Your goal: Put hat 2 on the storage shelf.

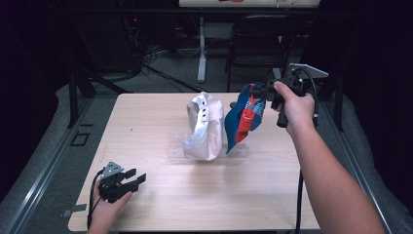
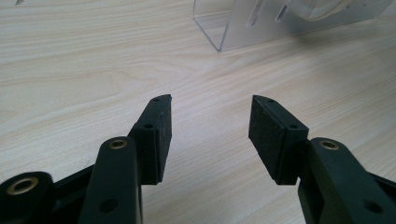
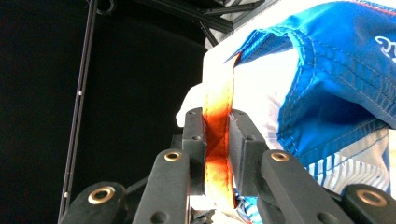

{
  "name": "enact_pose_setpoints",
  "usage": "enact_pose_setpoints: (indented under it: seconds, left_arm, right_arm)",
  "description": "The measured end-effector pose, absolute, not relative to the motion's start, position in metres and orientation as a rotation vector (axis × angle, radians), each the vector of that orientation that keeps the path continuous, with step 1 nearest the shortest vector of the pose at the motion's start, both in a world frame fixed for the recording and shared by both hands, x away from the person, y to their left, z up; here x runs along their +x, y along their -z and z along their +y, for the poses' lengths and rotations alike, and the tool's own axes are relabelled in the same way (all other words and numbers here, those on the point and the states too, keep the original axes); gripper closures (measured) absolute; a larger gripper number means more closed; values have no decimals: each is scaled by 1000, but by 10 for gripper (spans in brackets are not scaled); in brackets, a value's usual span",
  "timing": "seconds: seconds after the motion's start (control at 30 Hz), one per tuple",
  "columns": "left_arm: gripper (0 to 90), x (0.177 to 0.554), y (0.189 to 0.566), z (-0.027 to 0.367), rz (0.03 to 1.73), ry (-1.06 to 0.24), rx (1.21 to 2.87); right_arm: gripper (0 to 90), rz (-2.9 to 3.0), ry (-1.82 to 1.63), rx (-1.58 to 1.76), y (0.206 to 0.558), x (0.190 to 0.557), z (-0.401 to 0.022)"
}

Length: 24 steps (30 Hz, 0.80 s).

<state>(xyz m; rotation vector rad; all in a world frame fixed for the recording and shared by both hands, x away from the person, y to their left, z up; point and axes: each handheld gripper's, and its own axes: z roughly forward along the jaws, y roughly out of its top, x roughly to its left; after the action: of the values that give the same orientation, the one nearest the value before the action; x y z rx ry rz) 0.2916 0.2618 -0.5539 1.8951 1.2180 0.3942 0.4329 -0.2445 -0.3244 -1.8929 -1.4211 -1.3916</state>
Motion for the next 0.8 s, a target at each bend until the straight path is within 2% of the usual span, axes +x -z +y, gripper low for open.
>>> enact_pose_setpoints:
  seconds: [0.8]
  left_arm:
    - [496, 292, 555, 261, 1221, -403, 1890]
  right_arm:
    - [784, -1454, 1259, -1935, 380, 427, -247]
